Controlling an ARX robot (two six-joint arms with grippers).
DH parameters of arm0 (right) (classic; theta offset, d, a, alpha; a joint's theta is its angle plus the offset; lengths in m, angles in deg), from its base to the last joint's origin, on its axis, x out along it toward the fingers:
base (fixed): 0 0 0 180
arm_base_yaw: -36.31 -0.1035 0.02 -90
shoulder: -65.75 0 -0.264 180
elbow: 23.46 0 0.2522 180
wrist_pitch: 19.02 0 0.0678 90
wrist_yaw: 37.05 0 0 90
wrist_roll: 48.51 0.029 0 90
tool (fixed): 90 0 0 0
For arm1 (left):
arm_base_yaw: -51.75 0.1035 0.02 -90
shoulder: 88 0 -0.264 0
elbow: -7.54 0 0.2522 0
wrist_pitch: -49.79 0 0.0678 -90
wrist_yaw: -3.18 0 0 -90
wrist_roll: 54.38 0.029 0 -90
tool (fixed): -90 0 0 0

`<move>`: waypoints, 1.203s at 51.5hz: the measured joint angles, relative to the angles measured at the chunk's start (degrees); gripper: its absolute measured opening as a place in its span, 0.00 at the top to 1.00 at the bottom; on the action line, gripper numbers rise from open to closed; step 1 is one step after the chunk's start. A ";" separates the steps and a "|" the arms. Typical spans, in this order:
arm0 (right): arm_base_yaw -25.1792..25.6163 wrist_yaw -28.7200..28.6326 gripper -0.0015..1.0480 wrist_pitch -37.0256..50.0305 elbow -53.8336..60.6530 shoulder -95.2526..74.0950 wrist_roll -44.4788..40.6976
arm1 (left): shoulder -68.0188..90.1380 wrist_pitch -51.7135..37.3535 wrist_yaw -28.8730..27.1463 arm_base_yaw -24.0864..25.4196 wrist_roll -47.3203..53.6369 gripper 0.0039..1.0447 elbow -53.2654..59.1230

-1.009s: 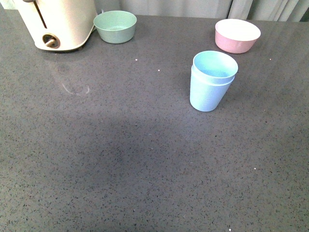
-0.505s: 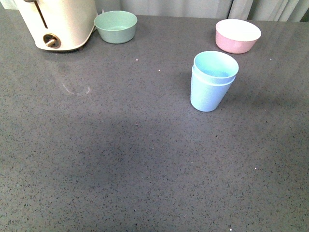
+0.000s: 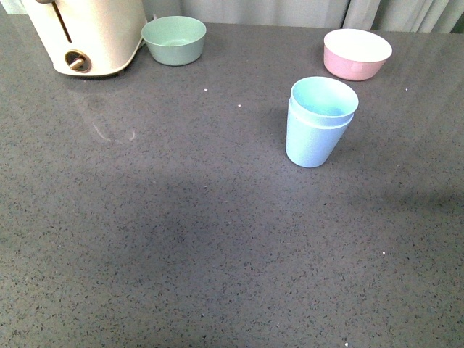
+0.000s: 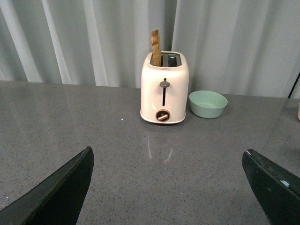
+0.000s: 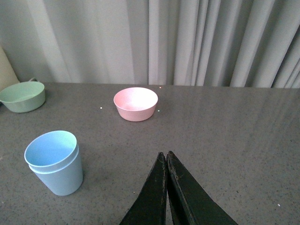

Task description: Stack blue cups with both arms

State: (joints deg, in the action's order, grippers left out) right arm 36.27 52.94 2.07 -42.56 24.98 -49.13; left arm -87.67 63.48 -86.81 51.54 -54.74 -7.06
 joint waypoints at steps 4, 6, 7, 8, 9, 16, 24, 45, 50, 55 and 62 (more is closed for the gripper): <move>0.00 0.02 0.98 -1.95 1.16 3.13 0.00 | 0.00 0.00 0.00 0.00 -0.02 0.08 0.00; 0.00 0.02 0.98 -3.04 1.57 4.63 0.00 | 0.00 0.00 0.00 0.00 0.00 0.08 0.00; 0.00 0.02 0.98 -3.26 1.66 4.94 0.00 | 0.00 0.00 0.00 0.00 -0.02 0.08 0.00; 0.00 0.02 0.98 -3.63 1.81 5.55 0.00 | 0.00 0.00 0.00 0.00 0.00 0.08 0.00; 0.00 0.00 0.98 -3.80 1.88 5.81 0.00 | 0.00 0.00 0.00 0.00 -0.02 0.08 0.00; 0.00 0.00 0.98 -5.20 3.78 9.55 0.00 | 0.00 0.00 0.00 0.00 -0.02 0.08 0.00; 0.02 0.00 0.98 -8.41 4.00 14.03 0.04 | 0.00 0.00 0.00 0.00 0.00 0.08 0.00; 0.02 0.00 0.98 -18.86 4.02 24.83 0.04 | 0.00 0.00 0.00 0.00 0.00 0.08 0.00; 0.00 0.00 0.98 -20.52 4.02 26.51 0.04 | 0.00 0.00 0.00 0.00 0.00 0.08 0.00; 0.02 0.00 0.98 -22.53 4.02 28.52 0.04 | 0.00 0.00 0.00 0.00 0.00 0.08 0.00; 0.00 0.00 0.98 -24.28 4.02 30.21 0.04 | 0.00 0.00 0.00 0.00 0.00 0.08 0.00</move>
State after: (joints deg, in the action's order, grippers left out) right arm 36.27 52.94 -22.22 -38.54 55.19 -49.09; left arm -87.67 63.48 -86.81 51.54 -54.74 -7.06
